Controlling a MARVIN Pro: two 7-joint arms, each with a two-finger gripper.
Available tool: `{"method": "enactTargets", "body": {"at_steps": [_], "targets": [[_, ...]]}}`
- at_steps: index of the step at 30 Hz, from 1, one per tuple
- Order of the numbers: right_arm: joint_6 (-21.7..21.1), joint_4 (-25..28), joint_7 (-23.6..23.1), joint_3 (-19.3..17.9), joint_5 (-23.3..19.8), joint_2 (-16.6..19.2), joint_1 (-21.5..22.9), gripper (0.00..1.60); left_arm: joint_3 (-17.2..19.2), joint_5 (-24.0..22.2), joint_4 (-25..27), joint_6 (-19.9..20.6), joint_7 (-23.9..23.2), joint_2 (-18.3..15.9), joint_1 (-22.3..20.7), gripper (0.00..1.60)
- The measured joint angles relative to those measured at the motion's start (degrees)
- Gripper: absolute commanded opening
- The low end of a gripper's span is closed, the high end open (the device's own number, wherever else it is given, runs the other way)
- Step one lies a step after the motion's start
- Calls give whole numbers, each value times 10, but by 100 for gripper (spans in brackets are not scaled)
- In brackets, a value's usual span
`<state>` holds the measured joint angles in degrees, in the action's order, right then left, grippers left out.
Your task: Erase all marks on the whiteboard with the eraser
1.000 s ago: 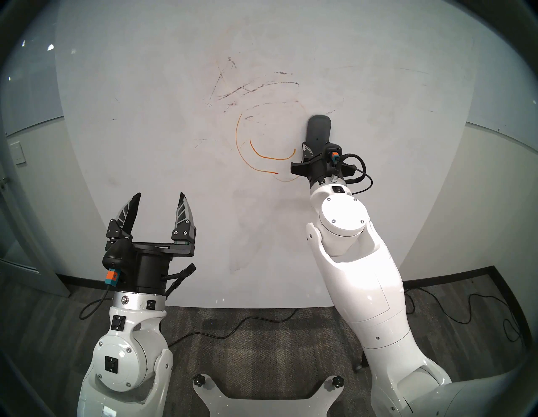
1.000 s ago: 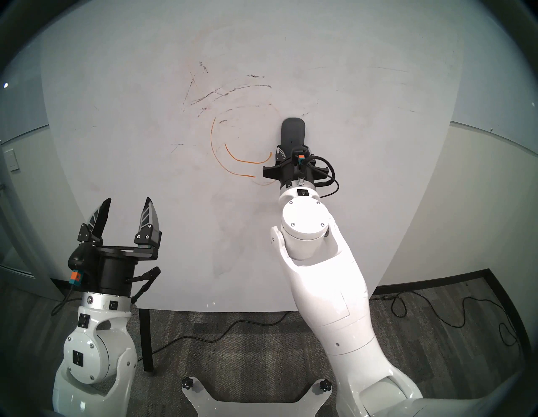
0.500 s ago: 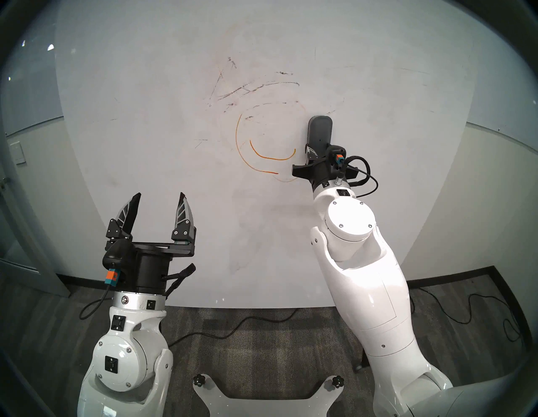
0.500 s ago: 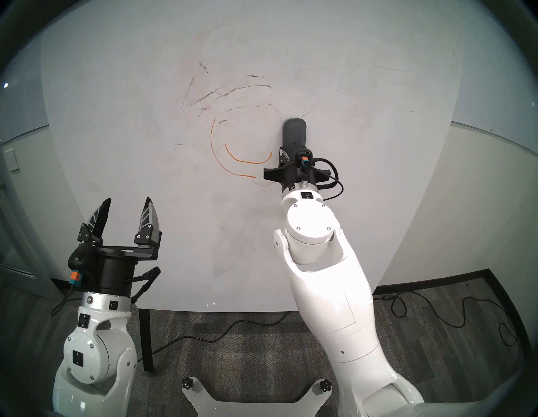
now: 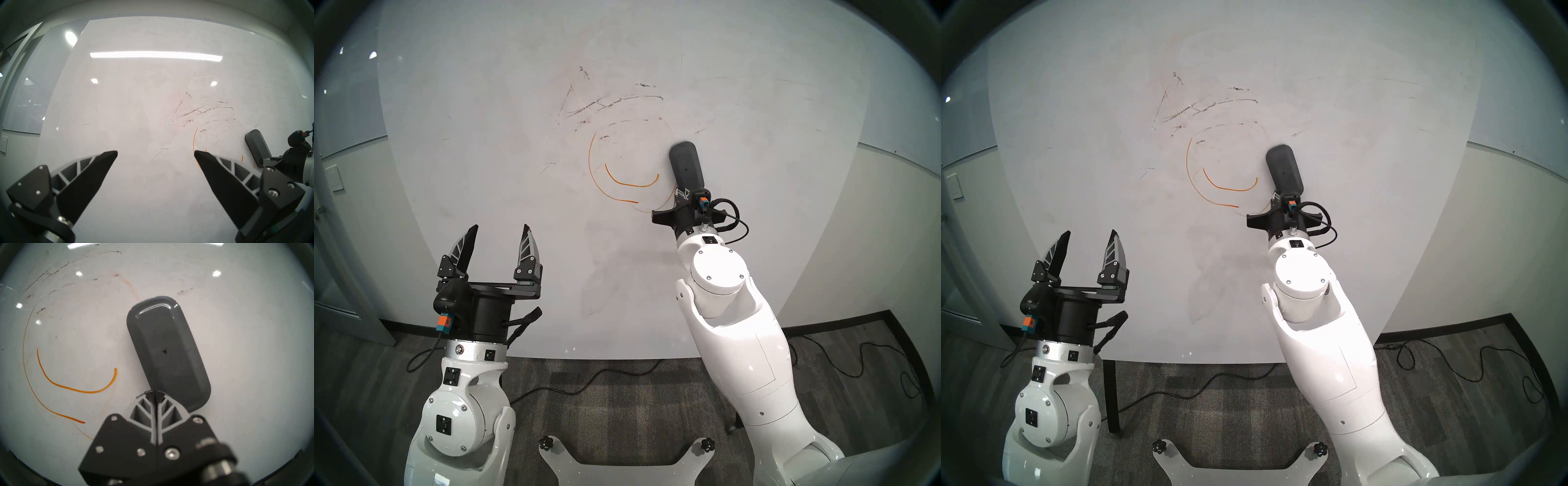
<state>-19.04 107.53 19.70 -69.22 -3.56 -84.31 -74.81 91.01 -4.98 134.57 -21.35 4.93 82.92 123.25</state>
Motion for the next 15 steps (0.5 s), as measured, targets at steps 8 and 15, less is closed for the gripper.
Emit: {"method": "enactTargets", "body": {"at_steps": [8, 15], "targets": [[4, -1, 4, 3, 8, -2, 0, 43, 0, 0, 0, 0, 0, 0, 0, 160], [12, 3, 9, 4, 19, -2, -1, 160, 0, 0, 0, 0, 0, 0, 0, 160]]}}
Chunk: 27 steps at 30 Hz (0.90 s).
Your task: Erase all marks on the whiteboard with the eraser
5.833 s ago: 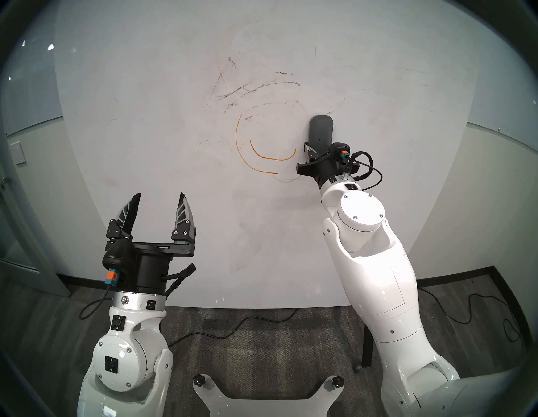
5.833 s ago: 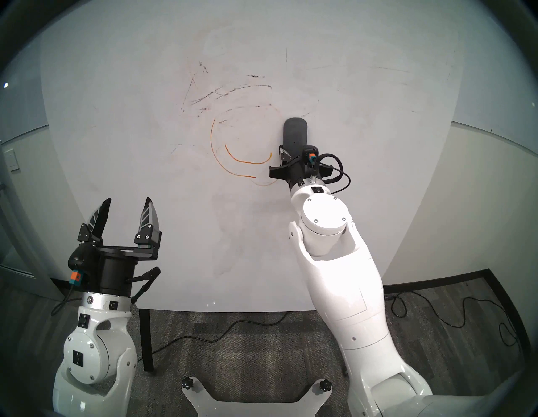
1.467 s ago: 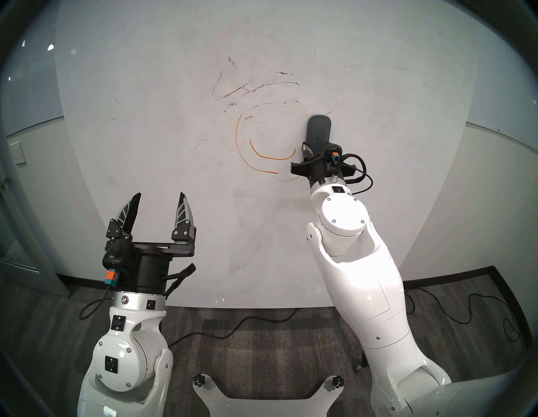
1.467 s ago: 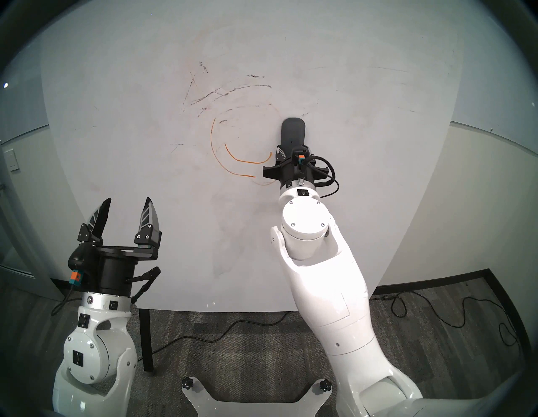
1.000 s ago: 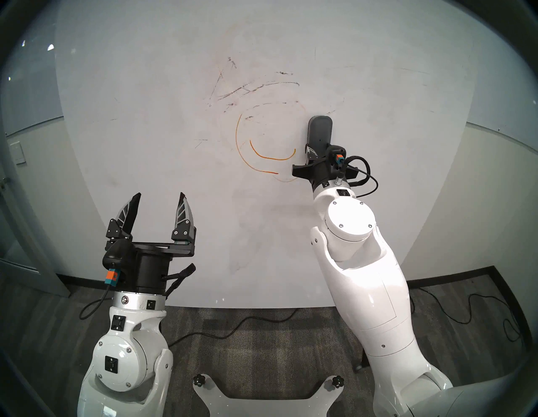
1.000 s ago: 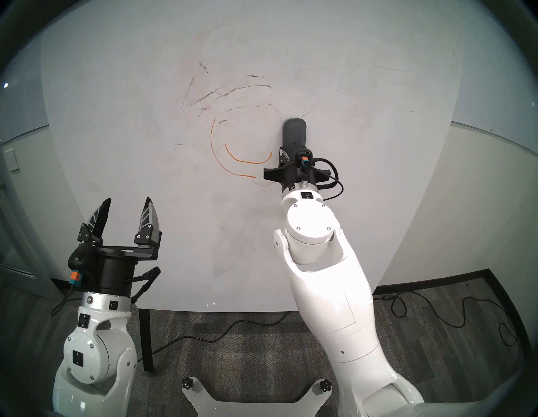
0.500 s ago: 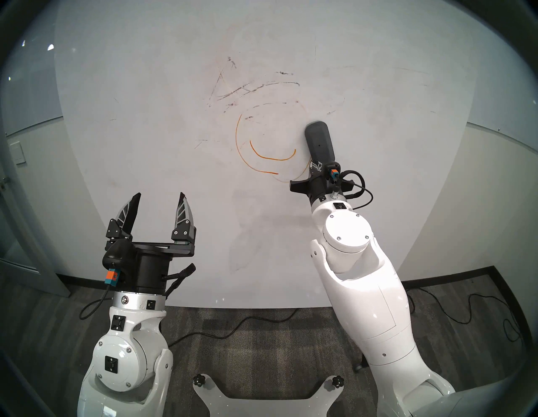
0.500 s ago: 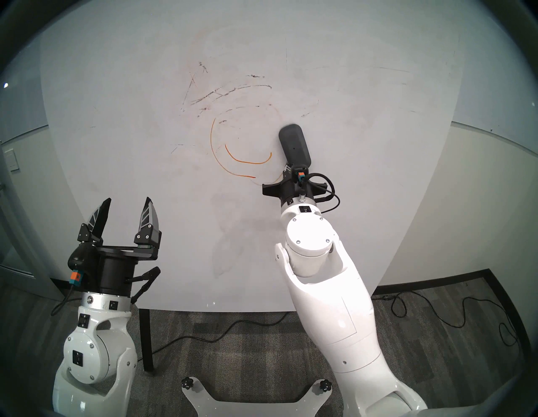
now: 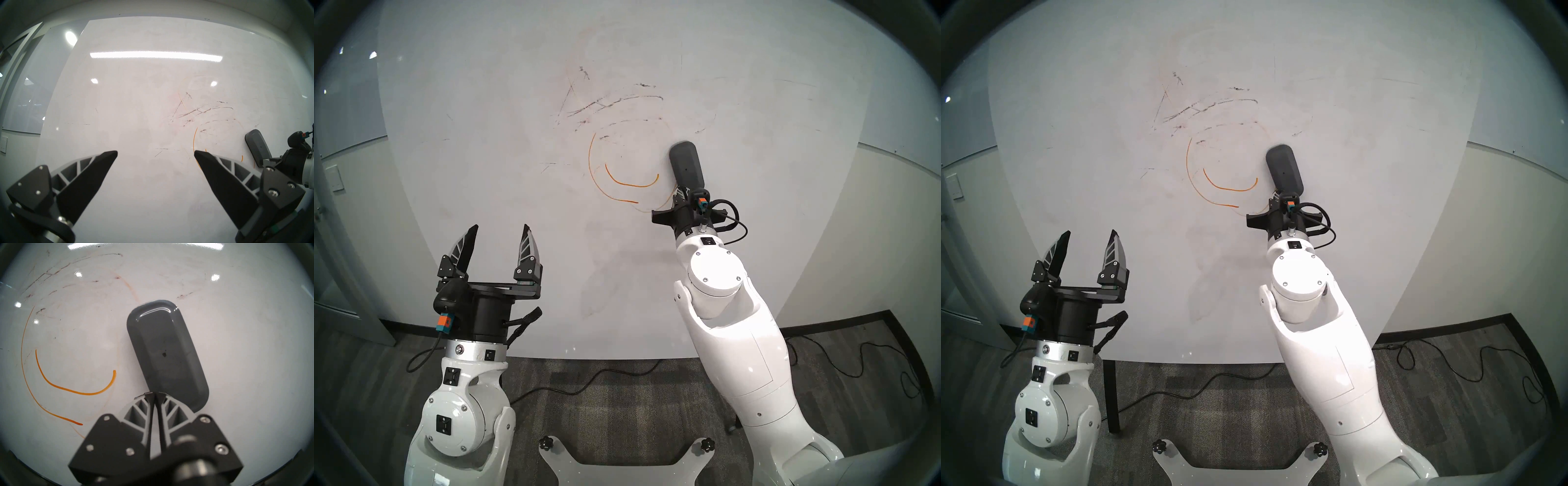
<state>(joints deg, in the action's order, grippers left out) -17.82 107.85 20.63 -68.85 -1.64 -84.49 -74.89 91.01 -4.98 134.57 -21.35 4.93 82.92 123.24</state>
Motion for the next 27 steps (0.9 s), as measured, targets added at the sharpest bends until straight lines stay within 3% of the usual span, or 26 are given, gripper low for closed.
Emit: {"method": "enactTargets", "body": {"at_steps": [16, 27], "targets": [[14, 20, 5, -1, 23, 18, 2, 160, 0, 0, 0, 0, 0, 0, 0, 160], [17, -13, -12, 18, 47, 26, 29, 160, 0, 0, 0, 0, 0, 0, 0, 160]]}}
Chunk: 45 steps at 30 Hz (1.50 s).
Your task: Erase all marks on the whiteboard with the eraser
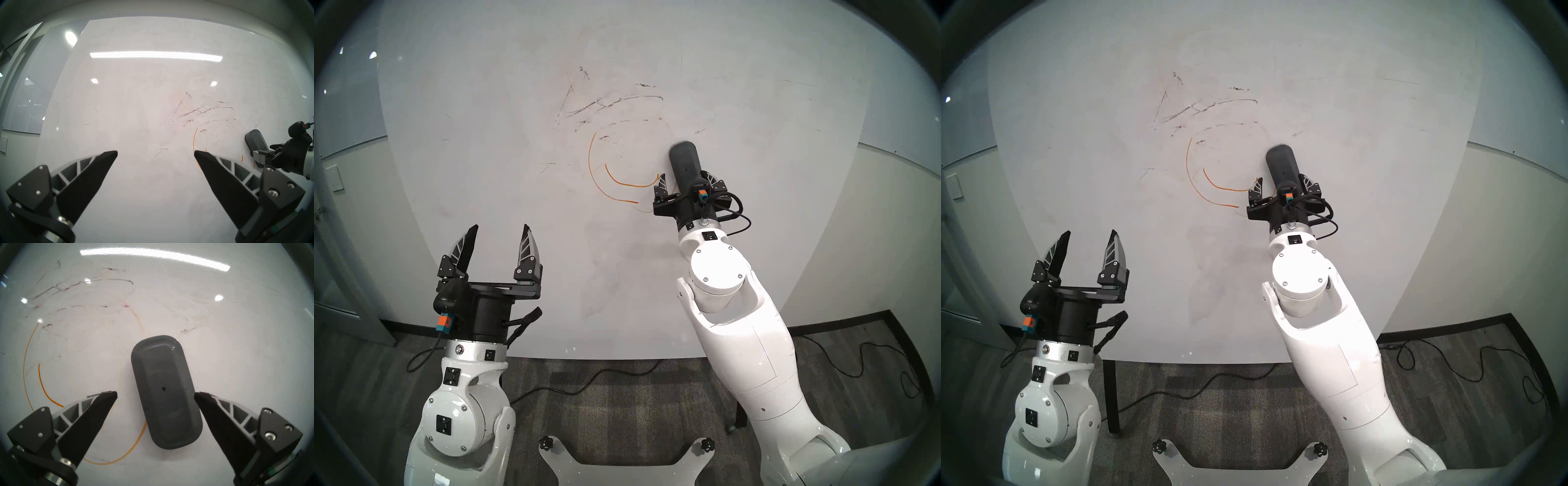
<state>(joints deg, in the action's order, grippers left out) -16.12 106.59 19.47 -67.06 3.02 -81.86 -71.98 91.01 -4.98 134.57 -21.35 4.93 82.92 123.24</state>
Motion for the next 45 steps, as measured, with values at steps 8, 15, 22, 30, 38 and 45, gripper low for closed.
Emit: {"method": "enactTargets", "body": {"at_steps": [8, 15, 22, 30, 38, 45], "targets": [[11, -33, 8, 0, 26, -1, 22, 160, 0, 0, 0, 0, 0, 0, 0, 160], [18, -49, 12, 0, 38, -2, 34, 160, 0, 0, 0, 0, 0, 0, 0, 160], [20, -51, 12, -2, 43, -3, 38, 160, 0, 0, 0, 0, 0, 0, 0, 160], [20, -47, 1, -8, 36, -4, 41, 160, 0, 0, 0, 0, 0, 0, 0, 160], [11, -31, -12, -19, 22, -3, 37, 160, 0, 0, 0, 0, 0, 0, 0, 160], [-3, -24, -23, -25, 16, 4, 30, 160, 0, 0, 0, 0, 0, 0, 0, 160]]}}
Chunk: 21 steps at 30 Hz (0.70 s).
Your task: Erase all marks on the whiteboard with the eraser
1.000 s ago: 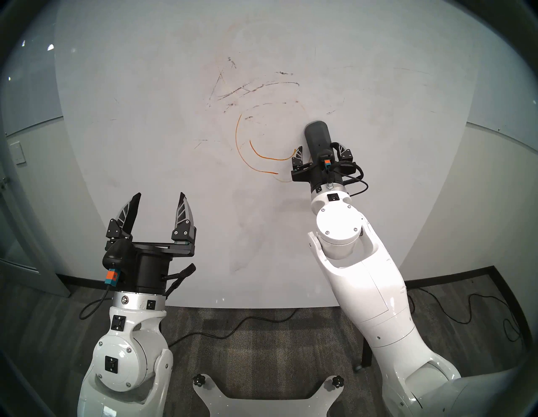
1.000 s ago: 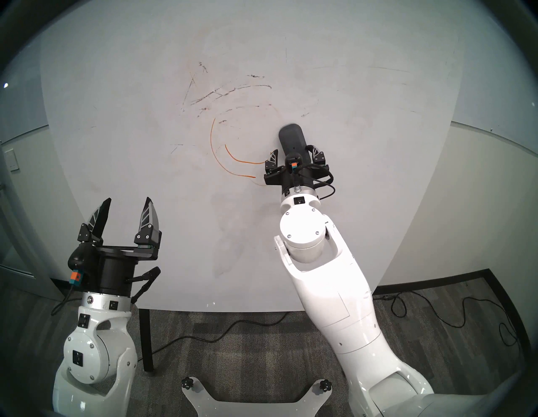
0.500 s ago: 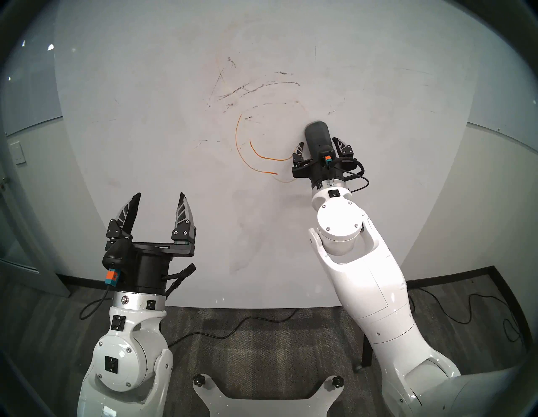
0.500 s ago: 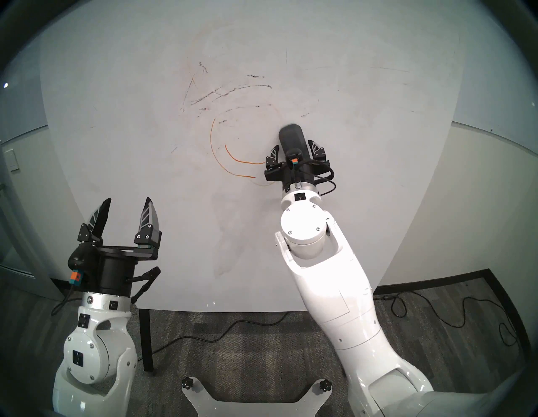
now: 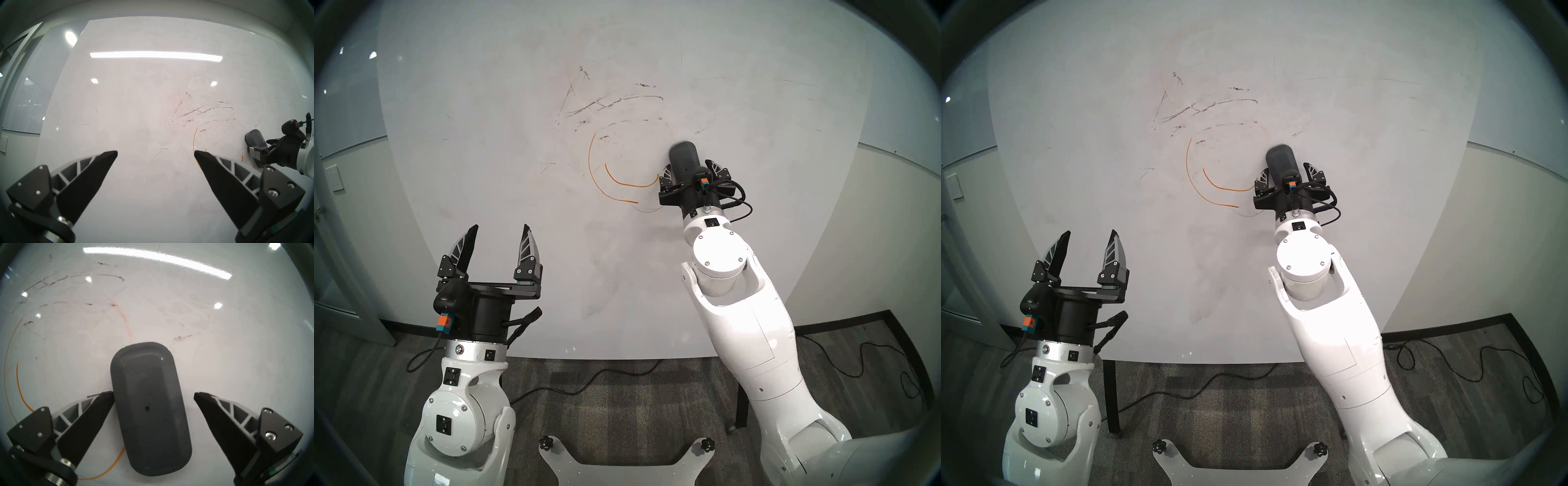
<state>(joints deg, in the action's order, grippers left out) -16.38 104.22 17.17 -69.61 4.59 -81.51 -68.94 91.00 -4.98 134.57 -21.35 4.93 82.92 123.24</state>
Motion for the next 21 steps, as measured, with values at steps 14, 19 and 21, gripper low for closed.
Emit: {"method": "enactTargets", "body": {"at_steps": [14, 19, 21], "targets": [[-1, 1, -27, 3, -7, 22, -10, 23, 0, 0, 0, 0, 0, 0, 0, 160], [2, 1, -29, 4, -7, 26, -11, 2, 0, 0, 0, 0, 0, 0, 0, 160], [3, 1, -29, 4, -7, 27, -11, 0, 0, 0, 0, 0, 0, 0, 0, 160]]}}
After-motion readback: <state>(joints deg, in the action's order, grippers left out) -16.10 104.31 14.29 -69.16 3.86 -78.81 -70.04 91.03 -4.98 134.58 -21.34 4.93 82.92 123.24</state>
